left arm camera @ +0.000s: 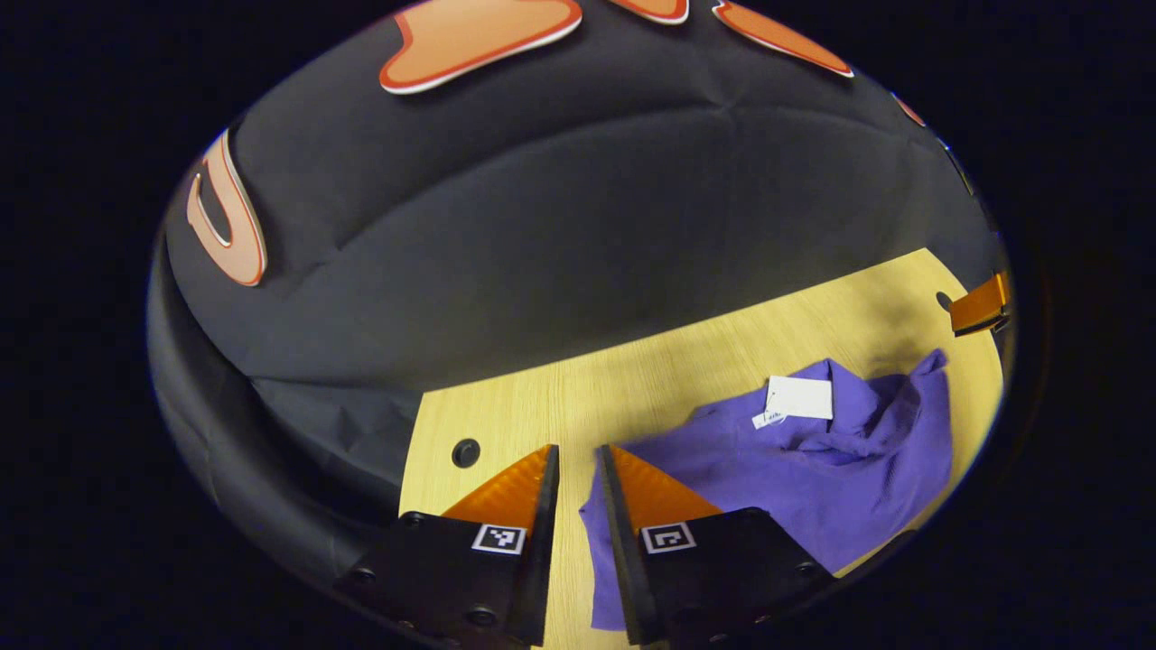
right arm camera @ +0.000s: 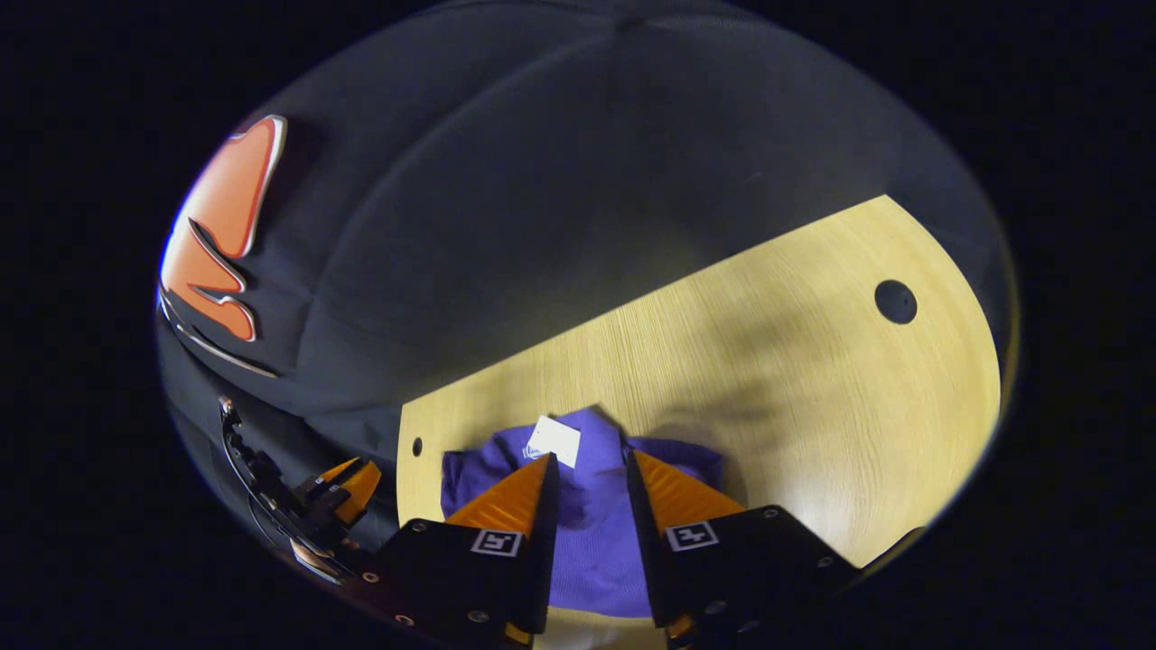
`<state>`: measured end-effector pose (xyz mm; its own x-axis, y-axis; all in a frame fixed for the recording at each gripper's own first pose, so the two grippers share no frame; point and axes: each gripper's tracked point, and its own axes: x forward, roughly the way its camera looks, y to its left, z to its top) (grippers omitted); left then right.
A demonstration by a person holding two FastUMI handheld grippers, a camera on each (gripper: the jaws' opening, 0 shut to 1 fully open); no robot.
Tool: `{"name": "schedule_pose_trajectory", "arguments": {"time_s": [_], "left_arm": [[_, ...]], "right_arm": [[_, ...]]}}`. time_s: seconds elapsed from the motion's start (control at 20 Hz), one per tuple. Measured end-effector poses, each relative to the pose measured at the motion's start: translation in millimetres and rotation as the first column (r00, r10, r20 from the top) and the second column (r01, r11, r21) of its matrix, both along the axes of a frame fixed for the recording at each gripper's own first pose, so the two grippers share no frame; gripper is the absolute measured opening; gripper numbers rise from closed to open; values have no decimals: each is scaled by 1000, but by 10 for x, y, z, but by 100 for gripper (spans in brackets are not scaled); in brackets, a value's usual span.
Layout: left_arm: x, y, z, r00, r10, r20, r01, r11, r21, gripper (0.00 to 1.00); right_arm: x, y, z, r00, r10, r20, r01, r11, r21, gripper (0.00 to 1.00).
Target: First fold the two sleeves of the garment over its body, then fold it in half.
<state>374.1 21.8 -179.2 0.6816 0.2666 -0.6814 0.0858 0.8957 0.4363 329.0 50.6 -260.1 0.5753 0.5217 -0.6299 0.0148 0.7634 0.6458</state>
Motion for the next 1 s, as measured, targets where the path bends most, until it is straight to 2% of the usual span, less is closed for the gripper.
{"name": "schedule_pose_trajectory", "arguments": {"time_s": [0.05,0.1,0.15,0.2,0.35,0.45,0.55,0.7,0.8,0.9,1.0], "left_arm": [[-3,-58,11,1000,-2,20,2,1000,-16,35],[-10,-105,51,999,-3,36,5,999,-37,43],[-37,-156,63,999,-3,54,6,998,-59,55],[-71,-218,91,998,-5,65,10,997,-82,64],[-153,-352,246,993,8,119,10,989,-148,91],[-266,-394,456,988,19,156,13,980,-200,92],[-437,-470,634,982,30,189,20,966,-258,92],[-659,-618,955,957,21,290,81,940,-333,94],[-859,-634,1145,941,2,339,117,937,-329,94],[-1061,-620,1271,922,1,386,122,948,-293,93],[-1222,-677,1452,892,11,451,148,938,-314,93]], "right_arm": [[-5,-35,59,1000,-6,18,6,1000,1,48],[-6,-83,88,999,-10,33,10,1000,-13,49],[-19,-135,121,998,-11,59,13,999,-34,39],[-52,-178,168,996,-7,86,13,998,-60,57],[-221,-236,379,982,23,188,5,989,-145,76],[-338,-286,538,966,32,257,22,978,-207,89],[-469,-306,723,950,27,312,49,971,-235,95],[-708,-258,985,923,20,384,74,971,-227,96],[-828,-260,1143,896,15,444,98,968,-231,95],[-980,-225,1288,868,14,496,118,965,-234,96],[-1128,-213,1478,825,12,564,150,959,-239,96]]}}
